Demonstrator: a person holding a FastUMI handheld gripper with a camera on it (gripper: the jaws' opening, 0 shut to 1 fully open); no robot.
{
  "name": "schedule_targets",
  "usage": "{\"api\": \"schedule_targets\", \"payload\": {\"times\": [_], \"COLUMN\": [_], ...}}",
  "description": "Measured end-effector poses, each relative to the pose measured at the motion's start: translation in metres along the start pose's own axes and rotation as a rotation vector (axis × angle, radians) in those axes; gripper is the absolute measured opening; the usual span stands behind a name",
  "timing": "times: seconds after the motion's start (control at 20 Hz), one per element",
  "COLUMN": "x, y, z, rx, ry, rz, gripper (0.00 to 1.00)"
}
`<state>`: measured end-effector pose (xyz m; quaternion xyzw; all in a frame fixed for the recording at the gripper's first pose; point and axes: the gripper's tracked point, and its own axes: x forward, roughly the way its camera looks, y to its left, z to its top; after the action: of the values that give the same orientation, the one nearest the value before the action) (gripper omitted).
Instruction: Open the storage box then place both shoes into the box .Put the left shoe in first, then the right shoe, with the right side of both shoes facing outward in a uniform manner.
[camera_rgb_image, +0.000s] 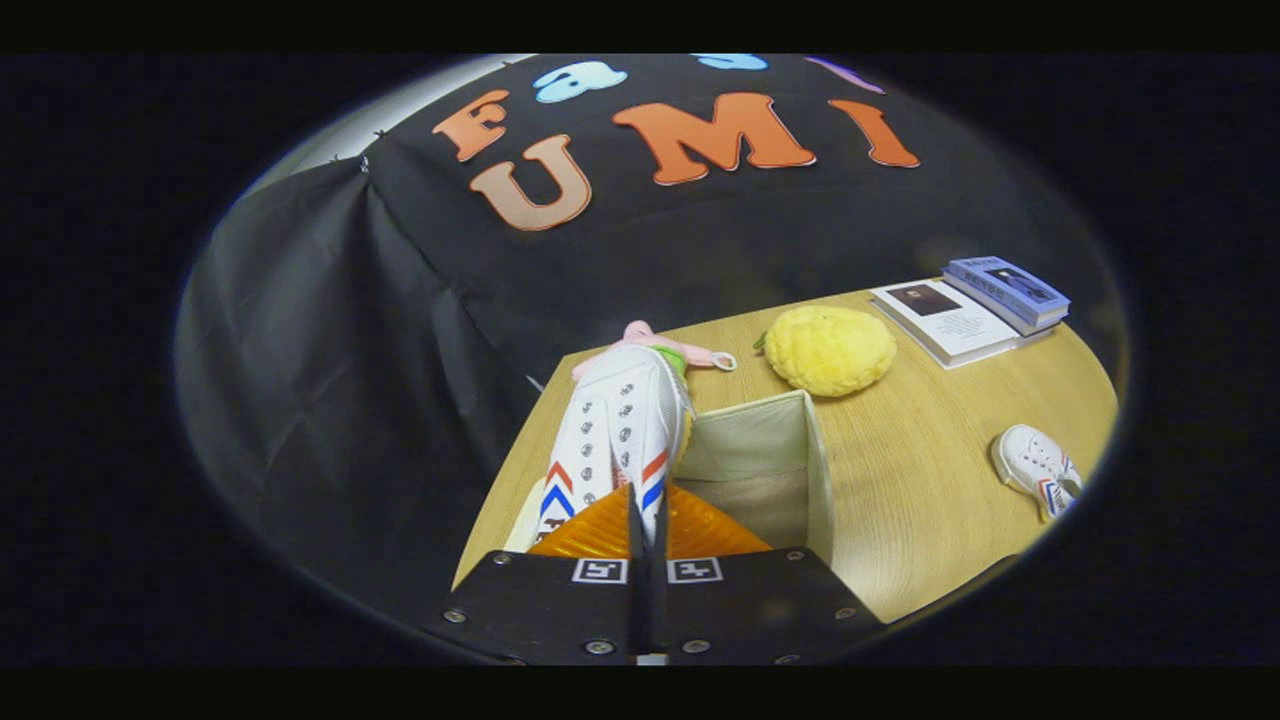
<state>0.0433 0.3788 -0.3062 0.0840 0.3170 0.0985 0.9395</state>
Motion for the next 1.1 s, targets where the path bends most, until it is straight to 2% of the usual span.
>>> {"api": "schedule_targets", "payload": {"times": [0.25, 0.6, 0.95, 1.1], "x": [0.016, 0.013, -0.001, -0.006], "y": [0.005, 0.006, 0.010, 0.017], "z": [-0.022, -0.033, -0.071, -0.067], "rx": [-0.019, -0.012, -0.042, -0.035], "ry": [0.031, 0.029, 0.131, 0.122], "rz": [-0.027, -0.039, -0.007, 0.031], "gripper": [0.00, 0.00, 0.01, 0.06]}}
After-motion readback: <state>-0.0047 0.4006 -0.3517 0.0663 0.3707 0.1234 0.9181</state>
